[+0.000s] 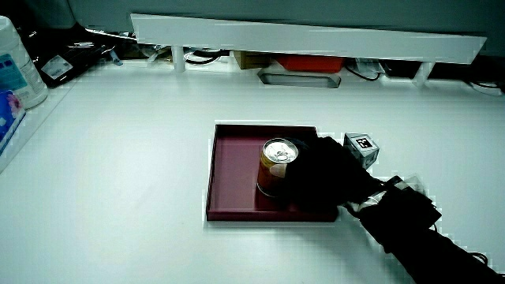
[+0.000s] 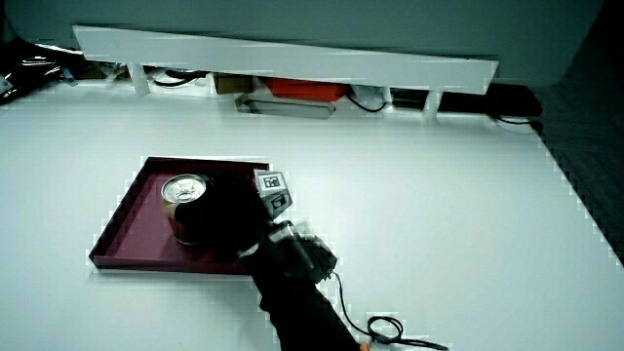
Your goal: Pick red bull from plate
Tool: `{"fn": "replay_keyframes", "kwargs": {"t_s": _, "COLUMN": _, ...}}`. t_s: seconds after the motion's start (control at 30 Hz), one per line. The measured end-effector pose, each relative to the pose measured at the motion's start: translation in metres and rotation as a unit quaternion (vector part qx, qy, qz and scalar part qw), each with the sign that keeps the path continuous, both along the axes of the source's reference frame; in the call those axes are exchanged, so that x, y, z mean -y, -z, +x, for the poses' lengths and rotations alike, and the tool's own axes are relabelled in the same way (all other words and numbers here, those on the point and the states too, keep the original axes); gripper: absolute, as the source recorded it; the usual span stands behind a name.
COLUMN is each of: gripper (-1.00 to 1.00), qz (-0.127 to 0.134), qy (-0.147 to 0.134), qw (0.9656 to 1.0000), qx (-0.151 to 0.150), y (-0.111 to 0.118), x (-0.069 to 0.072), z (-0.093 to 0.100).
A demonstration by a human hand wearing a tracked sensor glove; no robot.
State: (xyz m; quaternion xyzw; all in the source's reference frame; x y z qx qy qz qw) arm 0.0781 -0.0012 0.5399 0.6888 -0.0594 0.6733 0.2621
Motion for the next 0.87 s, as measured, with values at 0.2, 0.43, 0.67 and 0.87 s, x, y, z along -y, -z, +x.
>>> {"fn": "replay_keyframes", "kwargs": {"t_s": 0.2, "gripper": 1.00, "qz": 0.019, "qy": 0.010, "qw": 0.9997, "qx": 0.010, "y": 0.032, "x": 0.009, "z": 0.007}}
{"fn": "replay_keyframes", "kwargs": {"t_s": 0.43, "gripper": 1.00, "qz": 0.037, "qy": 0.021, "qw": 0.9991, "qx": 0.004, "y": 0.078, "x": 0.011, "z": 0.030}}
{"fn": "replay_keyframes", "kwargs": {"t_s": 0.67, "gripper": 1.00, "qz": 0.050, "qy": 0.025, "qw": 0.9981, "qx": -0.025, "y": 0.106, "x": 0.002, "z": 0.061}}
{"fn": "replay_keyframes", "kwargs": {"t_s": 0.87, "gripper": 1.00, "qz": 0.080, "qy": 0.009, "qw": 0.9962, "qx": -0.034, "y": 0.115, "x": -0.009, "z": 0.092}}
